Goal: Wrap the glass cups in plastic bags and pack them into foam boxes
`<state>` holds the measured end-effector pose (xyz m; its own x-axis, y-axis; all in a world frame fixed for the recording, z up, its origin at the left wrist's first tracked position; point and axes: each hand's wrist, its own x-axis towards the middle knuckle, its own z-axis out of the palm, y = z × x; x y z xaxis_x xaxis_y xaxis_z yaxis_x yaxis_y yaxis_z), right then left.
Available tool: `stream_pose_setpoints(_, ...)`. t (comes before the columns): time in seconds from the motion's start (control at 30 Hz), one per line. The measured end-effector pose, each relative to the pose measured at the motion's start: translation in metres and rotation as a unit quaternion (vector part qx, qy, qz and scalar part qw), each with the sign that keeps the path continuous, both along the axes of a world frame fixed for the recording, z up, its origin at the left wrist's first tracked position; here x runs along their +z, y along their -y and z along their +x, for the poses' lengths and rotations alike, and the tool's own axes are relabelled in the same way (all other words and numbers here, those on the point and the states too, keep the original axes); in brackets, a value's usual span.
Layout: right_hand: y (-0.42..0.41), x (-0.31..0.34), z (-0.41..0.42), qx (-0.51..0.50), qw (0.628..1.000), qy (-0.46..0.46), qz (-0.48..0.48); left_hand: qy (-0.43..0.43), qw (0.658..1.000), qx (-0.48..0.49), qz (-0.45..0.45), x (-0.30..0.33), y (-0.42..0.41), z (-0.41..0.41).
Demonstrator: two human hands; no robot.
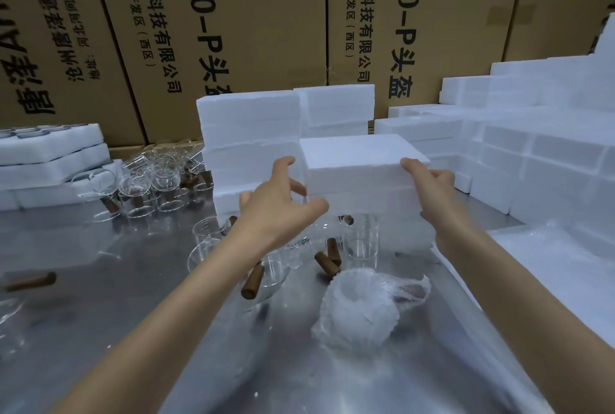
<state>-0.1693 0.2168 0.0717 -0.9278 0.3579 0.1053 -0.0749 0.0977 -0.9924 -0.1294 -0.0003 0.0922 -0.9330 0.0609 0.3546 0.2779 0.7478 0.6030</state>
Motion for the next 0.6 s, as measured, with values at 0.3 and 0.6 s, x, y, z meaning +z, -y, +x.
stream_pose_setpoints(0.3, 0.033, -0.022, 0.026, 0.103, 0.994, 0.011, 0.035, -0.008, 0.998, 0.052, 0.038, -0.029, 0.038, 0.042)
stream_pose_setpoints(0.6, 0.030, -0.030, 0.023, 0.118, 0.990, 0.041, 0.063, -0.012, 0.998, -0.009, 0.056, -0.040, 0.056, 0.024)
